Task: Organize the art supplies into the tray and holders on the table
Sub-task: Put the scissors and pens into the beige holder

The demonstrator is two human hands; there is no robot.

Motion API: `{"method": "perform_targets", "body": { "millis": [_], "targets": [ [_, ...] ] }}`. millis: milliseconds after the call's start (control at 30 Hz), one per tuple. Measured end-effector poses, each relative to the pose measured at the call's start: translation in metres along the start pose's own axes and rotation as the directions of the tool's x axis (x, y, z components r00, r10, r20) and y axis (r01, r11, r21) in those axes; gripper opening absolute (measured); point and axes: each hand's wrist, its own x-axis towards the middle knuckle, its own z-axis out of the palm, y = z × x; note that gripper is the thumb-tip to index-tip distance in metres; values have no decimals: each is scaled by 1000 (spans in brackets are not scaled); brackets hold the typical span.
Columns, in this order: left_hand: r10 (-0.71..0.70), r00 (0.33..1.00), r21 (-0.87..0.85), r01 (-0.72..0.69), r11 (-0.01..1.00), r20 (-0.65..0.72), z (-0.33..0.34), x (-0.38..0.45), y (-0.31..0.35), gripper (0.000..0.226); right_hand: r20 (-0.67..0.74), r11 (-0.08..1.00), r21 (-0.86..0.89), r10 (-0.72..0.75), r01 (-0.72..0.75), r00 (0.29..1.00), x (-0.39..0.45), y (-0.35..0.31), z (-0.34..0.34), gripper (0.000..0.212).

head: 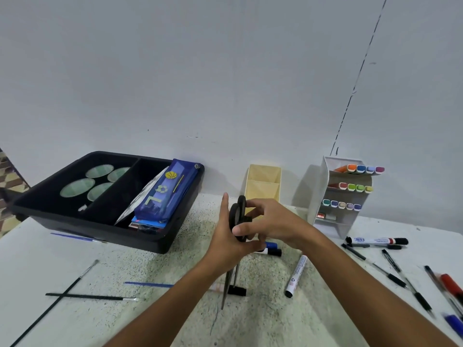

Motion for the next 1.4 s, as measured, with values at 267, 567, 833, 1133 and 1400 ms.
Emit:
{"method": "perform_targets", "body": {
  "millis": [267,567,833,1133,1400],
  "targets": [
    [71,997,59,-70,996,-12,4,15,6,134,-119,982,157,121,-102,985,4,-10,-8,69],
    [70,997,155,-74,985,36,8,27,2,126,-108,972,226,89,-62,990,4,-13,-17,62],
    [37,989,47,-44,998,145,-1,30,11,91,-78,981,161,121,-107,990,7,-21,-35,48],
    [20,982,71,-34,997,186,-10,75,56,77,-105,999,15,49,-47,993,27,-64,-64,46],
    [177,965,209,-217,953,195,-5,146,110,78,-262,991,-132,-70,36,962,54,-125,-95,37]
  ]
}}
